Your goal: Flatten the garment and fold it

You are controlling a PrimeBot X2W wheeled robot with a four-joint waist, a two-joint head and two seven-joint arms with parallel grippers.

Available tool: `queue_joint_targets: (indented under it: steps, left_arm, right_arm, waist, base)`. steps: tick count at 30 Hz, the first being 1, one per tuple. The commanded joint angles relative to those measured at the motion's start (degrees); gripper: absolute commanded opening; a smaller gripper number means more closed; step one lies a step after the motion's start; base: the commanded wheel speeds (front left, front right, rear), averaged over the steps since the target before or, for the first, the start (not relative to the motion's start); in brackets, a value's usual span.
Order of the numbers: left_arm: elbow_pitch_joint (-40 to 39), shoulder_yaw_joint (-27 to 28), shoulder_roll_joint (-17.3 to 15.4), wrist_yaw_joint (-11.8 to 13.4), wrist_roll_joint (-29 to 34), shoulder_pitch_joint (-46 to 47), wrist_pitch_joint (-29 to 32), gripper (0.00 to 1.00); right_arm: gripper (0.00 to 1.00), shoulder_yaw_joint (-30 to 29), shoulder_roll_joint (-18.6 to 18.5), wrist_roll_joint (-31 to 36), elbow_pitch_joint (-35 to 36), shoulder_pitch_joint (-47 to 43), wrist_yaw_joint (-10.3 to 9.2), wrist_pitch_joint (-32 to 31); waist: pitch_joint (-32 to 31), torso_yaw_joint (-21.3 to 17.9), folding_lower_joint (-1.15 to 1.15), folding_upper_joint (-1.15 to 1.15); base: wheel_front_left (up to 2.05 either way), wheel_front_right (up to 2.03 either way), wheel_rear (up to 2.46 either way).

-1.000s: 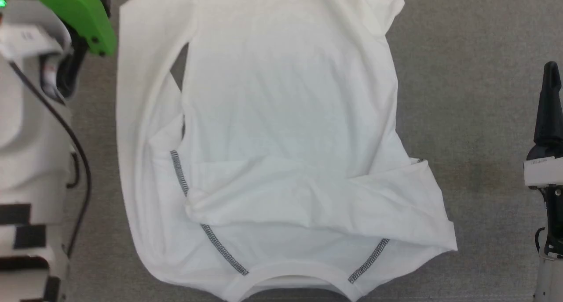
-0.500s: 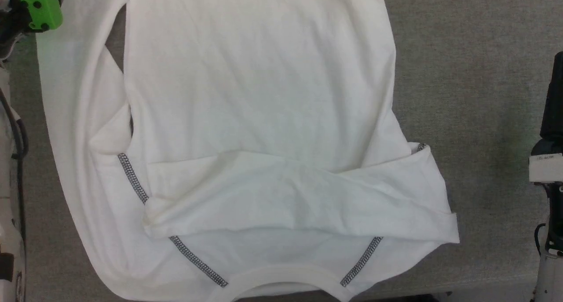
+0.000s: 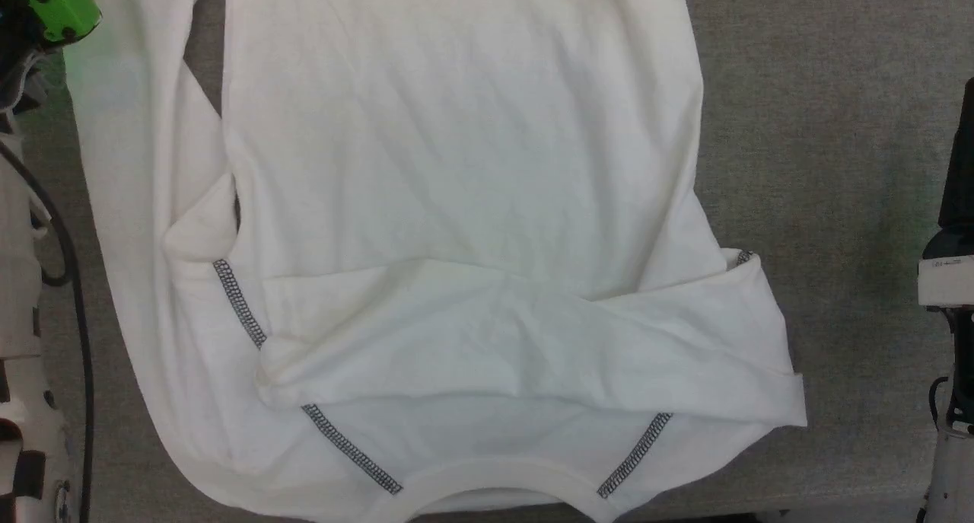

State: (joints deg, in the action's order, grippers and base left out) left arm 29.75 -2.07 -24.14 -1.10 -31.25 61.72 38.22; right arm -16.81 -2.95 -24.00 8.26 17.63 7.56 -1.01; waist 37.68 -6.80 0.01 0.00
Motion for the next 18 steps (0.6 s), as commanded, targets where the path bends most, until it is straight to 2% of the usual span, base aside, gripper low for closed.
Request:
queue_joint_targets:
  steps: [1, 5, 10, 12, 18]
  left_arm:
    - [0.96, 1.82, 0.06, 1.17, -1.1, -1.91, -2.07, 0.0]
    - [3.16, 7.84, -0.51, 3.7, -3.43, -3.64, -10.16, 0.0]
    - [5.13, 11.99, -2.32, 5.64, -4.07, -6.91, -15.82, 0.0]
    - [5.48, 13.01, -2.92, 5.22, -4.35, -8.47, -17.79, 0.0]
    - [1.9, 13.01, -1.58, 0.41, -5.59, -13.15, -22.5, 0.0]
  right_arm:
    - [1.0, 0.07, 0.07, 0.7, -0.08, 0.73, -0.08, -0.21]
    - [1.0, 0.32, 0.07, 2.05, -0.86, 0.65, -0.08, -1.17]
    - [1.0, 0.52, 0.07, 3.23, -1.8, -0.26, -0.08, -2.11]
    - [1.0, 0.36, 0.07, 3.39, -2.39, -0.91, -0.08, -2.51]
    - [1.0, -0.62, 0.07, 3.23, -4.07, -4.07, -0.08, -3.15]
  waist:
    - [-2.08, 1.35, -0.01, 0.0]
    - [-6.97, 3.56, -0.01, 0.0]
    - [-12.95, 5.84, -0.01, 0.0]
    - [-15.41, 6.74, -0.01, 0.0]
    - [-22.3, 8.84, -0.01, 0.0]
  base:
    - [0.0, 0.0, 0.0]
    - [0.0, 0.0, 0.0]
    - [0.0, 0.0, 0.0]
    - [0.0, 0.0, 0.0]
    - [0.0, 0.0, 0.0]
